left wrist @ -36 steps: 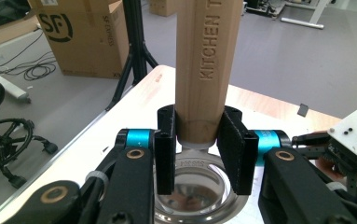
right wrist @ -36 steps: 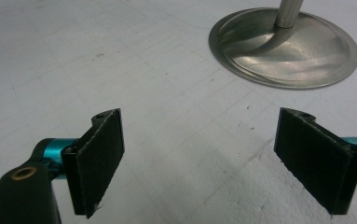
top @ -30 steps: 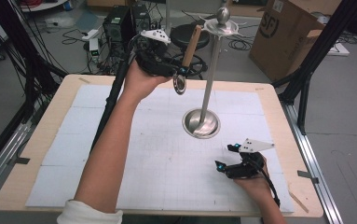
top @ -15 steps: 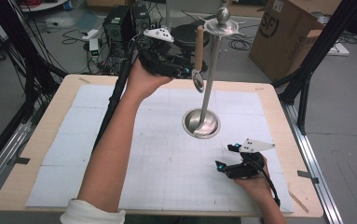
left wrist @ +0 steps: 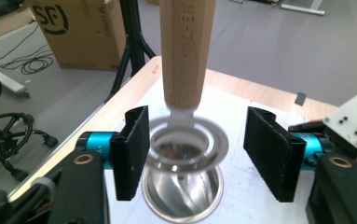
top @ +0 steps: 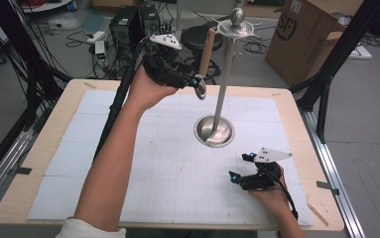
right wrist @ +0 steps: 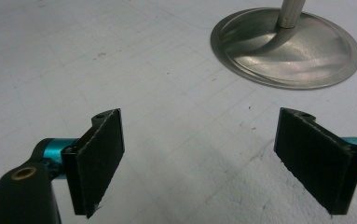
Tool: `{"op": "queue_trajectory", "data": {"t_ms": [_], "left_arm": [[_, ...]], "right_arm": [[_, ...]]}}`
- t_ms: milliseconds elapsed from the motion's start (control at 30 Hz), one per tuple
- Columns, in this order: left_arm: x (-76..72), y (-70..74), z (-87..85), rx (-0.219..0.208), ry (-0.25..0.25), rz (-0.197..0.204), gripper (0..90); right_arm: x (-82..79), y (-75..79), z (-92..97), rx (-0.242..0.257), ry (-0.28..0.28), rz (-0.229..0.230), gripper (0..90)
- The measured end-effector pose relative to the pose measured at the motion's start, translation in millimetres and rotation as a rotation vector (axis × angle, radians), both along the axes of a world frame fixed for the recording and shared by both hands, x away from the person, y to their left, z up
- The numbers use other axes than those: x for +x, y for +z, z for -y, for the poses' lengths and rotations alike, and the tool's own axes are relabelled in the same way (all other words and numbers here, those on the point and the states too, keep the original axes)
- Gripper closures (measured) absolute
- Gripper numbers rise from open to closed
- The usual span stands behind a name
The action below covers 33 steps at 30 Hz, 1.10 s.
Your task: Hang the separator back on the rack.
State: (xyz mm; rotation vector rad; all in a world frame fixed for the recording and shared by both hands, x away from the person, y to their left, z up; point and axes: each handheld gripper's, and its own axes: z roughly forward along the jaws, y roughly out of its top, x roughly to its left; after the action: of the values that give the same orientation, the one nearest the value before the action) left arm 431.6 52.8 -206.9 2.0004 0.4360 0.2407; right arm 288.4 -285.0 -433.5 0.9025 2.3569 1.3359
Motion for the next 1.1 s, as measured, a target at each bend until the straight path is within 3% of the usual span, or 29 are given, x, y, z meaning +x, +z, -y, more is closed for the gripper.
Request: {"op": "queue_trajectory", "data": {"t_ms": [233, 433, 667, 867, 1100], "left_arm": [[-6.4, -4.9, -8.7, 0.023, -0.037, -0.009, 33.7], [-12.4, -10.7, -19.0, 0.016, -0.067, -0.002, 28.5], [-20.4, -17.6, -30.9, -0.012, -0.069, 0.008, 18.7], [-25.8, -24.4, -38.4, -0.011, -0.066, 0.01, 14.4], [-29.5, -38.6, -44.0, -0.013, -0.069, -0.012, 11.3]], "right_arm": [[0.0, -0.3, -0.8, -0.005, -0.001, -0.002, 15.1], [0.3, -0.5, -0.5, -0.007, -0.004, 0.0, 15.1], [0.5, -1.2, -1.5, -0.014, -0.004, -0.006, 15.1], [0.5, -1.1, -1.5, -0.014, -0.004, -0.007, 15.1], [0.5, -1.5, -2.0, -0.015, -0.001, -0.007, 15.1]]}}
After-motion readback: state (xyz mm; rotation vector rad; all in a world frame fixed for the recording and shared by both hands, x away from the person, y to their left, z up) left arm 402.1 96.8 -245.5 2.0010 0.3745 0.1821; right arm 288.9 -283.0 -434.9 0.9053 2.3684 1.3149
